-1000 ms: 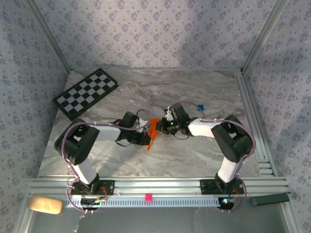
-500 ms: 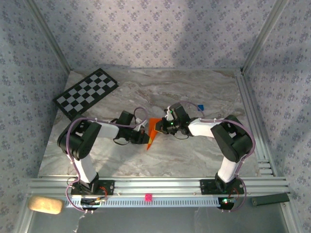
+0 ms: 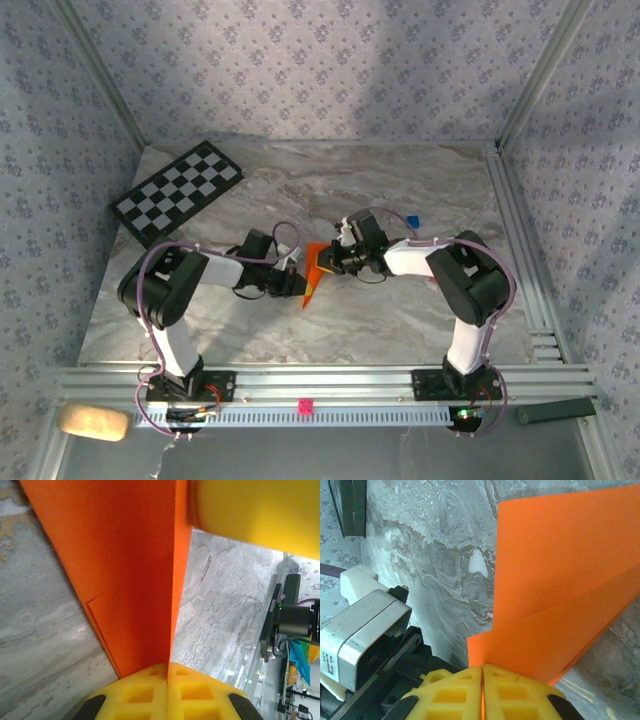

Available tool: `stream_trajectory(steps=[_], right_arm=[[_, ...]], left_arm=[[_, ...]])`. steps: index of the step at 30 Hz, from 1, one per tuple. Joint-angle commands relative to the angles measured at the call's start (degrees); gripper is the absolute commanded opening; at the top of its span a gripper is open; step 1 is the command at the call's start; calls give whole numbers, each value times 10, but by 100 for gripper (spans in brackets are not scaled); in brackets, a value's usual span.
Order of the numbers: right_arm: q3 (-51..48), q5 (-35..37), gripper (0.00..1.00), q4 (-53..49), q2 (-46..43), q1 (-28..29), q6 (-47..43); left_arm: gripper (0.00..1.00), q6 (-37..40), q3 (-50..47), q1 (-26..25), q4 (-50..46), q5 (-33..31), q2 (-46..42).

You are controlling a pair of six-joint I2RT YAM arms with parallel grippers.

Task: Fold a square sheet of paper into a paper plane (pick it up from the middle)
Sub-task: Fold the wing for the fifth time at the center of the table.

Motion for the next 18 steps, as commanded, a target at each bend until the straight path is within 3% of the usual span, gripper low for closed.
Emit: stream_trajectory(steps=[1,18], right_arm=[[15,-18,10,1,17,-7,-12],[30,-42,12,12,50,-17,-14]], left_arm=[[0,-7,-20,6,-16,-38,16],[0,-64,-42,13,6,-62,16]])
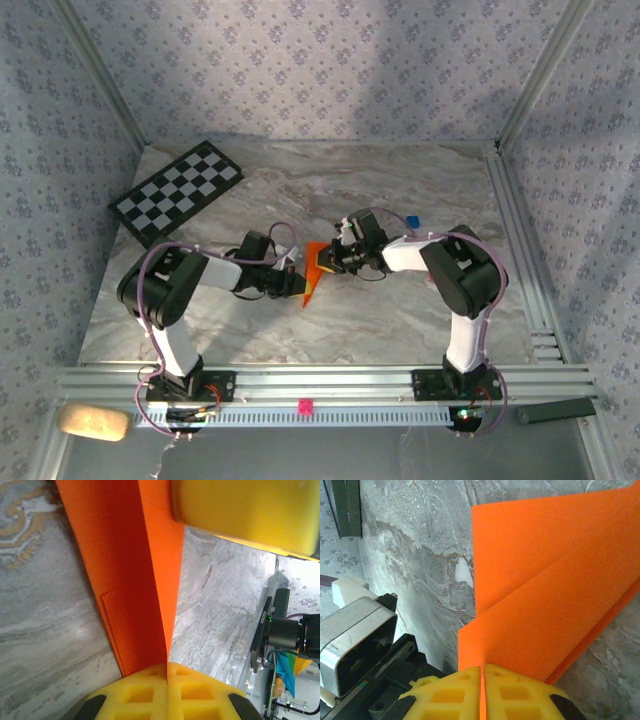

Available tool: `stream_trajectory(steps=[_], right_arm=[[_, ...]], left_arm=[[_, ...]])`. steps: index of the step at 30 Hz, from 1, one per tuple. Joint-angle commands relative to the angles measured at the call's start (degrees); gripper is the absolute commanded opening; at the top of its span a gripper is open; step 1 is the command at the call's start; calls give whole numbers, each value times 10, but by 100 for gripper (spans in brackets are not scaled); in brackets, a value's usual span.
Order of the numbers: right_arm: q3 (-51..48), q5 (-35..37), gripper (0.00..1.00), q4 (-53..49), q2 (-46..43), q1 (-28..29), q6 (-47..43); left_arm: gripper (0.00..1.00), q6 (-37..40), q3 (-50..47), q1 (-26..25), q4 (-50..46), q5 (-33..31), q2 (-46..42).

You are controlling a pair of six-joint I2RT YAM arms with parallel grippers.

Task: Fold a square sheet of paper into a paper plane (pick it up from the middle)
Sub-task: Fold the wing for the fifth time at the center of the table.

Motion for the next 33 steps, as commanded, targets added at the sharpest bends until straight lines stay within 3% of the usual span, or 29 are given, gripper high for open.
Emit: stream_trajectory(steps=[1,27,33], right_arm=[[16,-16,12,8,14,-4,-10],[29,9,15,4,71,-4,-2],[11,15,19,25,38,-4,17]], left_arm=[[0,-6,-23,7,-40,-61,18],[0,23,-23,11,-79,-67,28],[0,36,-25,11,-84,-67,3]])
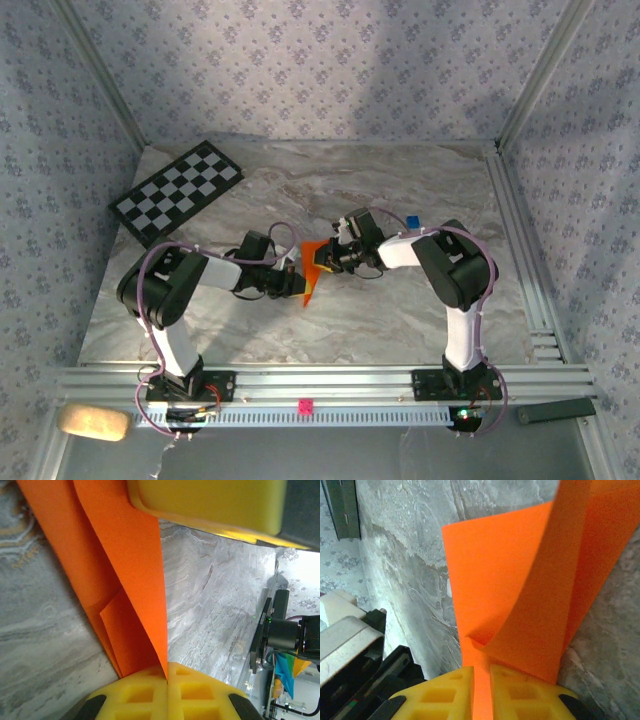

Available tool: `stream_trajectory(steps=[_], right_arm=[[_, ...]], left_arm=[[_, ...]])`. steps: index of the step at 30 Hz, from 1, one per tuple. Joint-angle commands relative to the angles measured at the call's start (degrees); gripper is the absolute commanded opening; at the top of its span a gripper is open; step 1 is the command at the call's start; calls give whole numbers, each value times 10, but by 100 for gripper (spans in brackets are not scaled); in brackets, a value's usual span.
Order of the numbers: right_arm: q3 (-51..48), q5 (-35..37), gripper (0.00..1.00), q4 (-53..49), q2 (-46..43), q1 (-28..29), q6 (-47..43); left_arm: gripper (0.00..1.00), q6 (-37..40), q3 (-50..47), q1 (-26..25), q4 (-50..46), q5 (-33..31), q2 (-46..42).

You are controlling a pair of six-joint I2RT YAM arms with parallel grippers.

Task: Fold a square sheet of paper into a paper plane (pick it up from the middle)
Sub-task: Fold the wing for the fifth time at the center of the table.

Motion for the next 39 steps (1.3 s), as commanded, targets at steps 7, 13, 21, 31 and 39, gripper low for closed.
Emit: stream_trajectory(steps=[7,13,21,31,39], right_arm=[[-91,123,19,-35,-147,-16,-20],[-187,129,16,3,-222,-21,-2],[-244,149,13,9,-283,2,-4],[-179,98,8,5,-224,17,-48],[-137,70,8,38,-152,17,-39]], left_arm=[[0,96,-17,6,-77,-1,-8],[0,112,4,-22,-67,25,5],[0,92,25,-72,-31,22,35],[0,37,-3,-71,6,9,40],[0,34,-10,-59,-10,-9,28]])
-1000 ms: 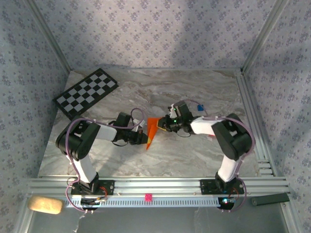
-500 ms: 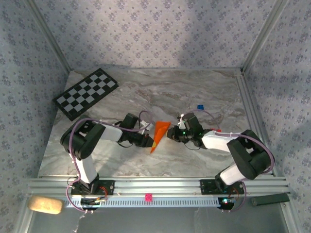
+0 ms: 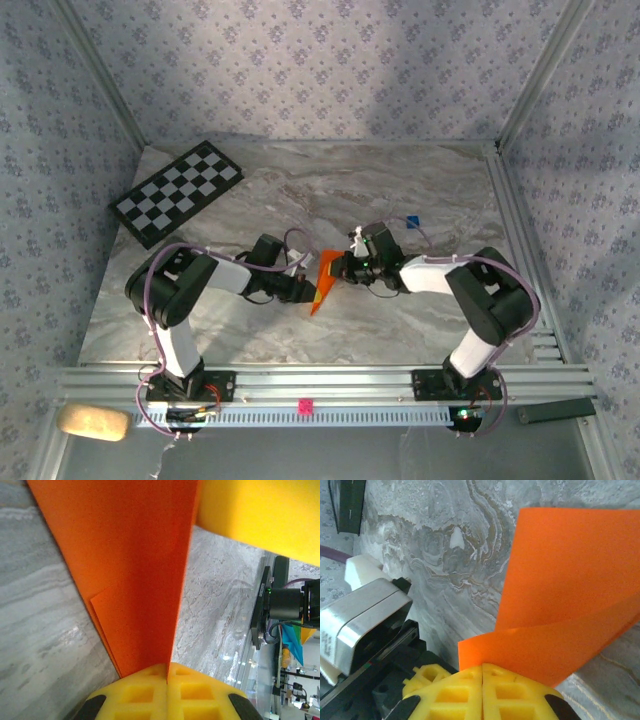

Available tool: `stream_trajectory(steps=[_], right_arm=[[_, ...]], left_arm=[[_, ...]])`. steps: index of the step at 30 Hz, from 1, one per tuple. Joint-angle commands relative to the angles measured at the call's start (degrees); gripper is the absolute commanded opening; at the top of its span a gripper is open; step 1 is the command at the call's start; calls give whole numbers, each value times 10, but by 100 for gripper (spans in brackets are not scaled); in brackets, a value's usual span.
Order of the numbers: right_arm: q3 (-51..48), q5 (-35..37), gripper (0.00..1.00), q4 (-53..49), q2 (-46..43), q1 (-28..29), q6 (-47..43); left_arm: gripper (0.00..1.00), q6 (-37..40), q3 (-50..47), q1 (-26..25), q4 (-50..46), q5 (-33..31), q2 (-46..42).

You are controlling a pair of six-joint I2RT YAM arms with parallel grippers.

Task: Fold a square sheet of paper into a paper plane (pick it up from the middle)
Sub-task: Fold the wing for the fifth time at the center of the table.

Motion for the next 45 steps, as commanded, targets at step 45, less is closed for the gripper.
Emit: stream_trajectory(steps=[45], right_arm=[[49,10,9,-31,120,-12,21]], left_arm=[[7,23,2,18,-126,-25,14]])
